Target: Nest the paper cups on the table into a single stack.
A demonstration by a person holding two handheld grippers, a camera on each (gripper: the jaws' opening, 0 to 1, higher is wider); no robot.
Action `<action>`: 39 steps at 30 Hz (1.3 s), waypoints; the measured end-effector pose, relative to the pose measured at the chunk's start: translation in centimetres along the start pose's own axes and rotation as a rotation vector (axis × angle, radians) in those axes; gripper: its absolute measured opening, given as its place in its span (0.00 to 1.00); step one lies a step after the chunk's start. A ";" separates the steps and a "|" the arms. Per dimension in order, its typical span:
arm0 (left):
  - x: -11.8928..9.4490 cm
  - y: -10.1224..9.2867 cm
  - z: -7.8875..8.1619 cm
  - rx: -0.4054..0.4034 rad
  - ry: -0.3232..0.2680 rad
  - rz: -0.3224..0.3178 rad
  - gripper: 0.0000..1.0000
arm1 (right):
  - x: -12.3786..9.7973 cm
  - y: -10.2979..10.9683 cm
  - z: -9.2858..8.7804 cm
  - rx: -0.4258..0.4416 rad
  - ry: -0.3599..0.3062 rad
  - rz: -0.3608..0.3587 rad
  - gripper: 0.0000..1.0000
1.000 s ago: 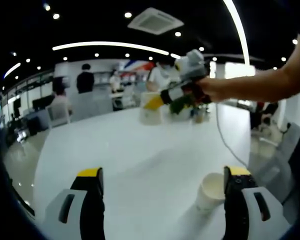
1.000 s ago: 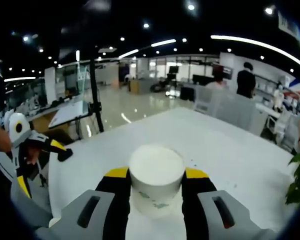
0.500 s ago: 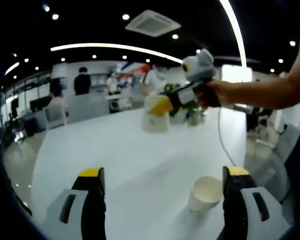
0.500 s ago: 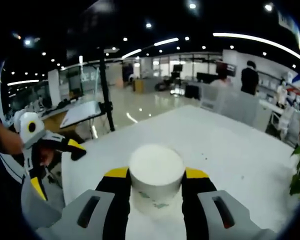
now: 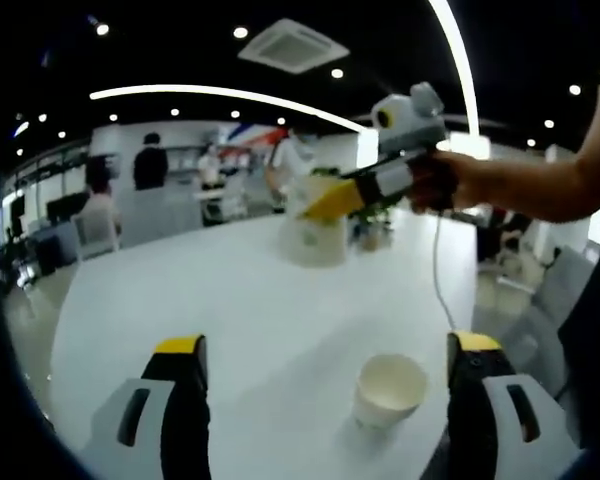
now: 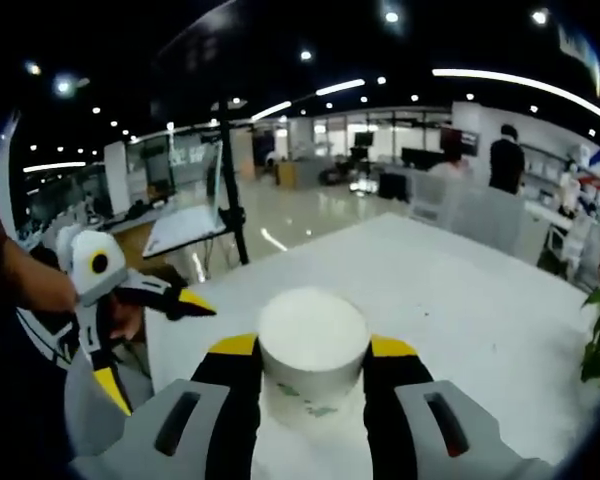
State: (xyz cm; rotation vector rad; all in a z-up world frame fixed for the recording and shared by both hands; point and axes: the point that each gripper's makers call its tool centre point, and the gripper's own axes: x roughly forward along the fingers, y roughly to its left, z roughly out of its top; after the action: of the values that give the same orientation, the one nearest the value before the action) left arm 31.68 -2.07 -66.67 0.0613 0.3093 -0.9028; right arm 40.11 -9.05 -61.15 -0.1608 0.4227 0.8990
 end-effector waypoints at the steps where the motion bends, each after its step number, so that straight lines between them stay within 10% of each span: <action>1: 0.0 -0.1 0.0 0.001 0.000 -0.003 0.96 | -0.1 0.2 -0.1 -0.002 0.001 0.003 0.36; 21: -1.1 -1.8 3.1 -0.124 -0.099 -0.156 0.83 | -3.6 8.8 2.3 -0.088 -0.252 0.266 0.37; 28: -1.5 -3.3 4.1 -0.207 -0.124 -0.265 0.57 | -3.8 9.3 2.6 -0.020 -0.339 0.310 0.37; 39: -2.3 -3.7 5.1 -0.255 -0.153 -0.323 0.23 | -3.5 10.1 -0.5 -0.058 -0.272 0.376 0.37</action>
State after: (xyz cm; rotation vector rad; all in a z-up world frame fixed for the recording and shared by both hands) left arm 28.66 -3.60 -60.86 -0.2994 0.2936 -1.1742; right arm 30.15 -5.50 -59.74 -0.0096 0.1735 1.2855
